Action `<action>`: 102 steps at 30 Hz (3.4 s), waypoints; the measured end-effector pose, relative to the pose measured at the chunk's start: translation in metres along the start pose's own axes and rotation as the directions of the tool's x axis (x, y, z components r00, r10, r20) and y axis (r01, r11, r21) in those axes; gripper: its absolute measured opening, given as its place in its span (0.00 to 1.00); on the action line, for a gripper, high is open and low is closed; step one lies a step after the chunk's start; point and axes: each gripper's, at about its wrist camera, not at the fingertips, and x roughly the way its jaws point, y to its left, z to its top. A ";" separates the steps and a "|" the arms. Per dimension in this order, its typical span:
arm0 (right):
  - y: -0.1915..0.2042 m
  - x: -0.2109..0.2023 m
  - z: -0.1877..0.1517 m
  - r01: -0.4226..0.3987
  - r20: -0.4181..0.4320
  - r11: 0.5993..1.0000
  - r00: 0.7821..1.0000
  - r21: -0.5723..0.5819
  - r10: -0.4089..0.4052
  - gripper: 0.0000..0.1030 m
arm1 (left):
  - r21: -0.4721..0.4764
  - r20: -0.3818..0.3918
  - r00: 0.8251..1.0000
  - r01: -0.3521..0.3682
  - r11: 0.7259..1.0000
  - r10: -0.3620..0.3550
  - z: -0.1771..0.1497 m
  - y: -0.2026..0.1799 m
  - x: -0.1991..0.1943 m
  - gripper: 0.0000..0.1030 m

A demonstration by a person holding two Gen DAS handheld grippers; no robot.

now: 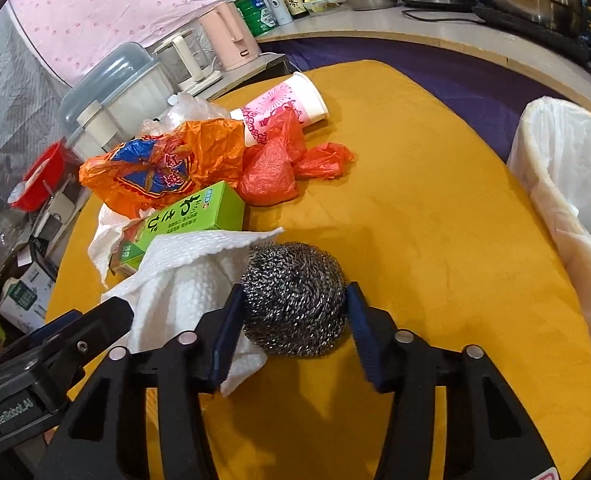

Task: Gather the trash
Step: 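Grasp the steel wool scrubber with the right tool, then grasp the white paper towel with the left tool while the right tool holds the scrubber, then carry the paper towel with the left tool while the right tool carries the scrubber, both releasing into the bin, then move both open tools back over the table toward the remaining trash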

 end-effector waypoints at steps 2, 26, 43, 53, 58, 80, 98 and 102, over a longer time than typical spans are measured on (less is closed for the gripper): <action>-0.003 -0.008 0.000 0.018 0.018 1.000 1.000 -0.005 -0.018 0.46 | 0.007 -0.002 1.000 0.014 1.000 -0.014 0.000 -0.004 0.000 0.88; -0.075 -0.077 0.000 0.066 0.112 0.988 0.990 0.136 -0.082 0.47 | 0.153 -0.021 0.999 0.029 0.988 -0.026 -0.007 -0.072 0.014 0.38; -0.091 -0.124 -0.009 0.050 0.192 0.987 0.978 0.151 -0.079 0.47 | 0.189 0.048 0.988 0.136 0.972 -0.147 -0.008 -0.101 -0.051 0.04; -0.124 -0.171 -0.001 0.083 0.282 0.976 0.949 0.201 -0.139 0.47 | 0.215 0.098 0.956 0.250 0.944 -0.276 0.002 -0.137 -0.099 0.04; -0.154 -0.189 0.008 0.125 0.316 0.961 0.927 0.246 -0.201 0.47 | 0.236 0.089 0.938 0.308 0.922 -0.336 0.012 -0.166 -0.105 0.04; -0.254 -0.162 0.041 0.224 0.259 0.912 0.911 0.344 -0.321 0.49 | 0.376 0.014 0.912 0.376 0.847 -0.410 0.025 -0.306 -0.042 0.05; -0.222 -0.184 0.051 0.181 0.340 0.929 0.894 0.324 -0.292 0.63 | 0.329 0.086 0.934 0.302 0.895 -0.347 0.034 -0.280 -0.045 0.60; -0.203 -0.186 0.053 0.167 0.346 0.939 0.898 0.300 -0.271 0.63 | 0.297 0.106 0.939 0.284 0.912 -0.327 0.037 -0.258 -0.050 0.65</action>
